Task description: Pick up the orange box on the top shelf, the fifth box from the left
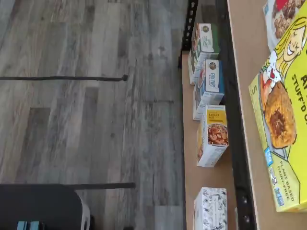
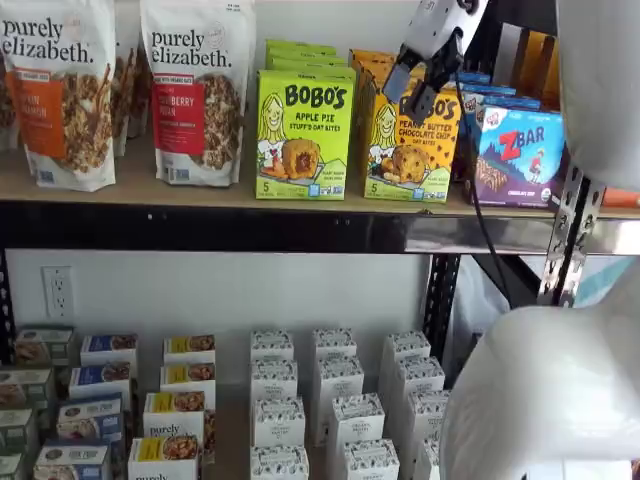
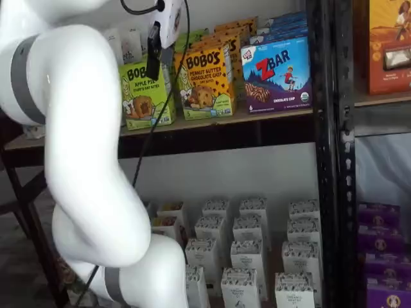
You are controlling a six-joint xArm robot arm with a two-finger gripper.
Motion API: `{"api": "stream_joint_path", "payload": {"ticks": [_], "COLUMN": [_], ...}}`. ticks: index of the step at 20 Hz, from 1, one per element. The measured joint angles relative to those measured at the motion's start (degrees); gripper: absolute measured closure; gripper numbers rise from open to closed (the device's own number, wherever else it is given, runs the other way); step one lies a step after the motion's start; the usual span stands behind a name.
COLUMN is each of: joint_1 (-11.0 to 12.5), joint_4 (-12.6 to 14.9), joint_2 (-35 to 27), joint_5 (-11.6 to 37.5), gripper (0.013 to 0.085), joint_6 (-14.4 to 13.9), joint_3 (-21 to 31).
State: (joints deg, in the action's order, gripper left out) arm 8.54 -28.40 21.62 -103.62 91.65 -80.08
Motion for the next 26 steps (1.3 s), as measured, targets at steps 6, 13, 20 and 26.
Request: {"api": "stream_joint_path", "payload": {"ticks": [6, 13, 20, 26], "joint_1": [0.4, 2.0, 4.3, 5.8], "joint_4": [-1.3, -3.6, -5.6, -5.3], "joint_2": [1.2, 2.0, 0.7, -1.4], "joint_5": [2.7, 6.1, 10.3, 13.9], "gripper": [0.0130, 0.0130, 0.0130, 0.0130], "joint_6": [-0.1, 0.7, 2.8, 4.8], "joint_3": [0.7, 1.7, 1.3, 0.2]}}
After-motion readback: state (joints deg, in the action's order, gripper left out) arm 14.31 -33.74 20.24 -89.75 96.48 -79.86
